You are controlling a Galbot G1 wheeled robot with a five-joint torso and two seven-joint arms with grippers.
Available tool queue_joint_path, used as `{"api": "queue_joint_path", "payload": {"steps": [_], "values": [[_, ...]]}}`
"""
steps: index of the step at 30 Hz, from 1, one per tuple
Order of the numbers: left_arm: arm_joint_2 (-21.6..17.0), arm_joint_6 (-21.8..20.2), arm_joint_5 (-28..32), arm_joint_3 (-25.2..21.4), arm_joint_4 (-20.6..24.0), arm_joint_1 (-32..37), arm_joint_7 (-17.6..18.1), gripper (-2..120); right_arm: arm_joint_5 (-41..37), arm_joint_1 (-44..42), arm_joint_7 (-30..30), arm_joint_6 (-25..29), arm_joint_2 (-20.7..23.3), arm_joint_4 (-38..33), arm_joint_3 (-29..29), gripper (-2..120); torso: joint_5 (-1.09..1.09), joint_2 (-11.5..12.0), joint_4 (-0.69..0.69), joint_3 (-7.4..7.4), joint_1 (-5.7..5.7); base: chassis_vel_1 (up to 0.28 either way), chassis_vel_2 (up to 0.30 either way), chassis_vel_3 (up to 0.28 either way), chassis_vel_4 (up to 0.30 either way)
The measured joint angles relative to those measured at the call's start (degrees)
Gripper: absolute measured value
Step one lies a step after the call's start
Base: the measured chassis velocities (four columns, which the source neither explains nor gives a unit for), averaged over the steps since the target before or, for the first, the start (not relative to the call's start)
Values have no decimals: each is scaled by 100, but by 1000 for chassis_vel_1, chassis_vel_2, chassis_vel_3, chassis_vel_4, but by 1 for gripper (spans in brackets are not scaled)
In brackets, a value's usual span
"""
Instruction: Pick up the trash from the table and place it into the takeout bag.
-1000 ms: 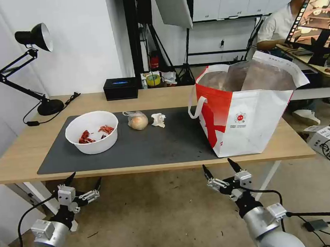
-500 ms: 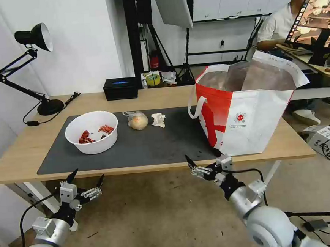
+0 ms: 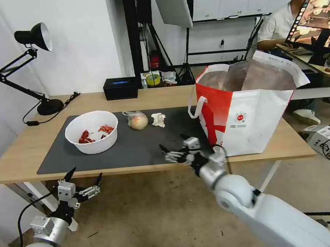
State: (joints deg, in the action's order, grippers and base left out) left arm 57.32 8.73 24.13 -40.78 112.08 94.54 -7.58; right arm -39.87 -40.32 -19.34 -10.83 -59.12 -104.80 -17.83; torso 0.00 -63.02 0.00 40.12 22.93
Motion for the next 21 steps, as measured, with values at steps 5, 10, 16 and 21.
{"api": "queue_joint_path", "payload": {"steps": [5, 10, 16, 21], "values": [[6, -2, -20, 10, 0, -3, -1, 100, -58, 632, -516, -264, -369, 460, -301, 100, -1, 0, 0, 0, 0, 0, 0, 0, 0], [15, 4, -32, 7, -1, -2, -9, 100, -452, 1245, -1382, -600, -921, 1097, -502, 100, 0, 0, 0, 0, 0, 0, 0, 0, 0], [68, 25, -54, 7, -4, 20, -14, 100, -661, 1700, -1970, -733, -1423, 1859, -632, 100, -1, 0, 0, 0, 0, 0, 0, 0, 0], [162, 86, -135, 67, -36, 75, -28, 100, -740, 2055, -2331, -831, -1889, 2647, -722, 100, -1, 0, 0, 0, -1, 0, 0, 0, 0]]}}
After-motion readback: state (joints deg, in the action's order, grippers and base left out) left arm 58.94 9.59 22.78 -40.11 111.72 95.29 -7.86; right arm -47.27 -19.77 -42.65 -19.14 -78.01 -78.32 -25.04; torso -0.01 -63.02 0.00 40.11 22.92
